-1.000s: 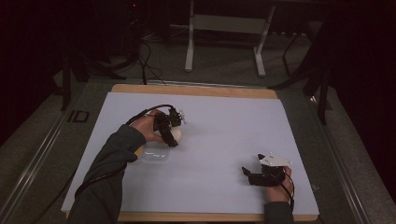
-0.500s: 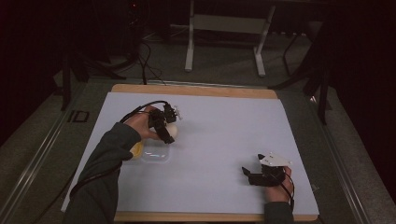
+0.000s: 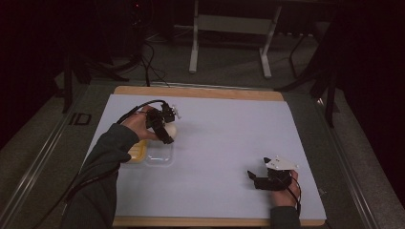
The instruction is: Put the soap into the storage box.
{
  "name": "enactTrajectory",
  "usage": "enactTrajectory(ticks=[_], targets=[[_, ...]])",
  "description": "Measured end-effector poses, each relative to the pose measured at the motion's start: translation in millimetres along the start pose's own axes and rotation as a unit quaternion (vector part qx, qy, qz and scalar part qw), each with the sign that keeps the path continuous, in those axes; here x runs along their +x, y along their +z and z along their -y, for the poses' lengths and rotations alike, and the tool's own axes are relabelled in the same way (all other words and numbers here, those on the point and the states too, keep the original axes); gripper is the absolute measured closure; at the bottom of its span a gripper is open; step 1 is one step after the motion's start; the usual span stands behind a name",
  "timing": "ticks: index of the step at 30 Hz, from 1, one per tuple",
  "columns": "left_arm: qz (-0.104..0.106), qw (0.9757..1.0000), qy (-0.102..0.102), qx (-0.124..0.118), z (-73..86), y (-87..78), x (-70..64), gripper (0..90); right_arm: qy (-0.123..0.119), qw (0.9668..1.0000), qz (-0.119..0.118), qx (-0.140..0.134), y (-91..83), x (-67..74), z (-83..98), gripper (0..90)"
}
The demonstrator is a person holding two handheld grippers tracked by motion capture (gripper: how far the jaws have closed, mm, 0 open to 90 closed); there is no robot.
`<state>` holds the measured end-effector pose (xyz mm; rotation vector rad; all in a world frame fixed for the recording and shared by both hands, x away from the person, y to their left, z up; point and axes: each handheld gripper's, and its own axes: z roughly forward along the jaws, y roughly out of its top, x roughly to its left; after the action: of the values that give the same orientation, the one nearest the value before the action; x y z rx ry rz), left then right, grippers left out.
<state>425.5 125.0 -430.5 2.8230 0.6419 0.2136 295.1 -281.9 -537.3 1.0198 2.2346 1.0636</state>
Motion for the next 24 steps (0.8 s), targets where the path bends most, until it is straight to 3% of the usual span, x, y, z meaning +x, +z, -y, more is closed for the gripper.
enactTrajectory(ticks=[13,24], targets=[[-0.003,0.9997,-0.008,0.021,11.4,-2.8,5.3,23.4,-0.001,1.0000,0.001,-0.001,-0.1,-0.1,0.1,15.3],[-0.009,0.9997,-0.017,0.017,20.3,-12.4,10.9,23.3,-0.001,1.0000,0.001,-0.001,-0.1,0.0,0.1,15.3]])
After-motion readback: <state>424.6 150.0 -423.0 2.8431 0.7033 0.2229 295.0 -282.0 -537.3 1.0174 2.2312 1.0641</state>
